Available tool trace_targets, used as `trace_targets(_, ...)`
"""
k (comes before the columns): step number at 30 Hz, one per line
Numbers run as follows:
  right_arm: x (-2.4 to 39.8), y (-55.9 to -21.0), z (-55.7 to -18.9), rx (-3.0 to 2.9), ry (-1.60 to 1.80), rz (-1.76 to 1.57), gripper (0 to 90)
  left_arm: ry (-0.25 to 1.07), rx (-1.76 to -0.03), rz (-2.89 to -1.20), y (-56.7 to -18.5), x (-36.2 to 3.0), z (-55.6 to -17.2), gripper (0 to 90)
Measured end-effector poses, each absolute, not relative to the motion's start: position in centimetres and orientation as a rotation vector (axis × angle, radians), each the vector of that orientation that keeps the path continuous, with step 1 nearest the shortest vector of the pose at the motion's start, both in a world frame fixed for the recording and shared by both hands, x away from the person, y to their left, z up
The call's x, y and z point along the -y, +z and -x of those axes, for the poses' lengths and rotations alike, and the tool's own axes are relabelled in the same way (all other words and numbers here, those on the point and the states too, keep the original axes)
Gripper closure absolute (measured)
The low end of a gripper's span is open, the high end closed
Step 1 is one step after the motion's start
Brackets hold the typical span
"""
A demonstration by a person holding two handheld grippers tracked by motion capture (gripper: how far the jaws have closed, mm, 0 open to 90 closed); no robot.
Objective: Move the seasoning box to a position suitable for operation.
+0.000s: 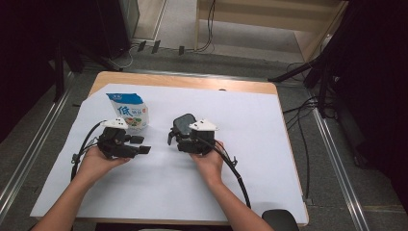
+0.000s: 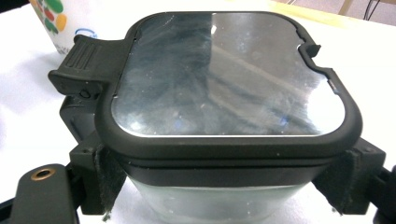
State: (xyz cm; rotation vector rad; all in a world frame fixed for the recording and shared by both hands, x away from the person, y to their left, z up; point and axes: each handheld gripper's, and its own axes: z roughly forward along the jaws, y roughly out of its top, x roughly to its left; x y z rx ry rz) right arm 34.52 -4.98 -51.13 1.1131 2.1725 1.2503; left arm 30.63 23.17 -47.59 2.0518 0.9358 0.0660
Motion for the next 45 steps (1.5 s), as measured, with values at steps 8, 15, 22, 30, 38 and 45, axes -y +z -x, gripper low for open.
trace_targets(8, 5.4, -51.3, -34.5, -2.205, 1.286, -1.149, 13.8, 0.056, -0.930, -2.048, -47.5, -22.9, -31.2, 43.9)
trace_targets(15, 6.3, -50.1, -33.8, -2.227, 1.282, -1.167, 10.1, 0.041, -0.928, -2.080, -46.9, -22.8, -31.4, 48.1)
trace_targets(22, 8.5, -48.0, -31.9, -2.296, 1.283, -1.126, 10.1, 0.023, -0.915, -2.046, -45.8, -22.5, -31.9, 56.5)
trace_targets(30, 11.5, -47.5, -32.0, -2.326, 1.326, -1.123, 39.1, -0.040, -0.866, -2.083, -44.3, -21.0, -33.7, 81.1)
trace_targets(38, 11.5, -47.1, -33.1, -2.333, 1.404, -1.101, 75.8, -0.050, -0.804, -2.097, -45.7, -20.0, -34.6, 90.0)
trace_targets(45, 11.4, -47.4, -33.4, -2.369, 1.398, -1.110, 90.0, -0.027, -0.814, -2.084, -47.2, -19.4, -35.6, 90.0)
